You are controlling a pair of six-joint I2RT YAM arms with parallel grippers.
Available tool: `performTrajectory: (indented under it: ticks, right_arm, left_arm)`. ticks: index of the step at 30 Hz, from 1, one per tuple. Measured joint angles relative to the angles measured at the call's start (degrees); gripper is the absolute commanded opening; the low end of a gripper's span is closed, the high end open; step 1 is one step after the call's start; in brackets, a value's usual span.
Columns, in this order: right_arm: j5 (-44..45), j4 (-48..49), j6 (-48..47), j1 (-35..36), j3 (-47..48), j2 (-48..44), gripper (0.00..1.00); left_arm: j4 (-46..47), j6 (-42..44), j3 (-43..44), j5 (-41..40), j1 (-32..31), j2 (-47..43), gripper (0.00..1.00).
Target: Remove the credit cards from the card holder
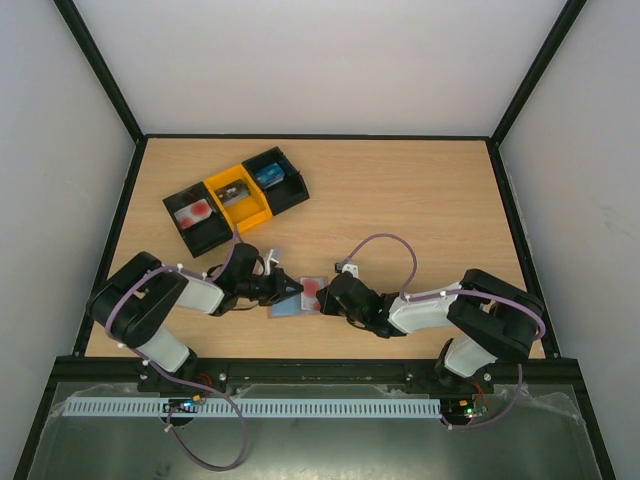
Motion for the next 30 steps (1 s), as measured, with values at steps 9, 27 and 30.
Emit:
performTrajectory:
  ticks: [9,27,30]
  right_arm:
    - [-0.04,0.31,0.0,0.0,-0.13,0.0,0.13]
    - [-0.04,0.35,0.0,0.0,-0.2,0.0,0.13]
    - [-0.04,0.35,-0.07,0.0,-0.2,0.0,0.13]
  left_arm:
    - [-0.74,0.46,-0.83,-0.33,0.28,-1.01,0.03]
    - [-6.75,3.06,-2.21,-0.7,3.69,-6.95,0.03]
    - [-8.96,4.0,-2.23,-0.83,4.74,-8.55,0.03]
